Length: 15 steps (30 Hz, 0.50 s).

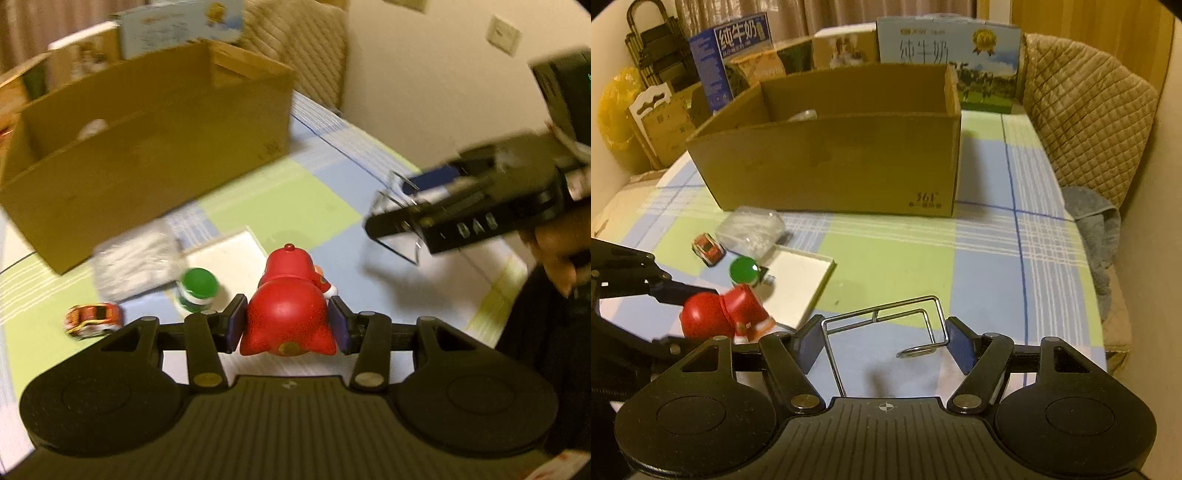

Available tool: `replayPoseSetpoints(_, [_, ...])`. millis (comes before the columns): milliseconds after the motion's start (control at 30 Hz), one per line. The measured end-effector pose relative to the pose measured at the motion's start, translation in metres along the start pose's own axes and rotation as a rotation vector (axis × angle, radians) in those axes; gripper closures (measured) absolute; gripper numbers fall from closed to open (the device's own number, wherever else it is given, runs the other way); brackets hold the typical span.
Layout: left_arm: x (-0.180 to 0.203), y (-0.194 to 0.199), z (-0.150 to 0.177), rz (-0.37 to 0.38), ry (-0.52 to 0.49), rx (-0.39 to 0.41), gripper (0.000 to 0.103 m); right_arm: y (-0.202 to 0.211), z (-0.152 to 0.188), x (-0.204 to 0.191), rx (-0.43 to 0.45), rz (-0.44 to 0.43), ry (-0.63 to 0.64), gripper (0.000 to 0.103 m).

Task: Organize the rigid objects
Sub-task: 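Lift the red toy with the left tool while the right tool lifts the wire rack, then carry the red toy and wire rack into the box and open both tools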

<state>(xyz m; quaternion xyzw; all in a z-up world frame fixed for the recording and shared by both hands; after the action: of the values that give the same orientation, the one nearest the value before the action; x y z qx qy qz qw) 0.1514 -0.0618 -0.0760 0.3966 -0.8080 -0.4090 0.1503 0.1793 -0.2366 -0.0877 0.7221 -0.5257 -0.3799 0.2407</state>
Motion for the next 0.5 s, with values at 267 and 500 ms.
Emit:
replayPoseSetpoints(267, [-0.031,0.043,-0.011,-0.155,0.156,0.036,0.061,0.034,-0.016,-0.026,0.066,-0.015,0.011,0.036])
replayPoseSetpoints(500, [-0.056,0.077,-0.029,-0.227,0.173,0.072,0.061,0.054,-0.043,-0.054,0.121,-0.056,0.044,0.036])
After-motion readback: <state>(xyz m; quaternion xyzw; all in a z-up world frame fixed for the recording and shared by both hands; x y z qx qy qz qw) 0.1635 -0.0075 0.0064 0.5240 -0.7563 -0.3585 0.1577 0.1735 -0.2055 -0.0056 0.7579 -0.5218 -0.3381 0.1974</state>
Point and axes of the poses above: each gripper's, at about its wrist camera, not at the fingertips, and y roughly against the way its jaws point, x to its right, z to its underside, the point moved 4 cm from there along -y, roughly the way its jaws point, and after that the axes turned 15 degrees about -y, right-handed, at the moved point
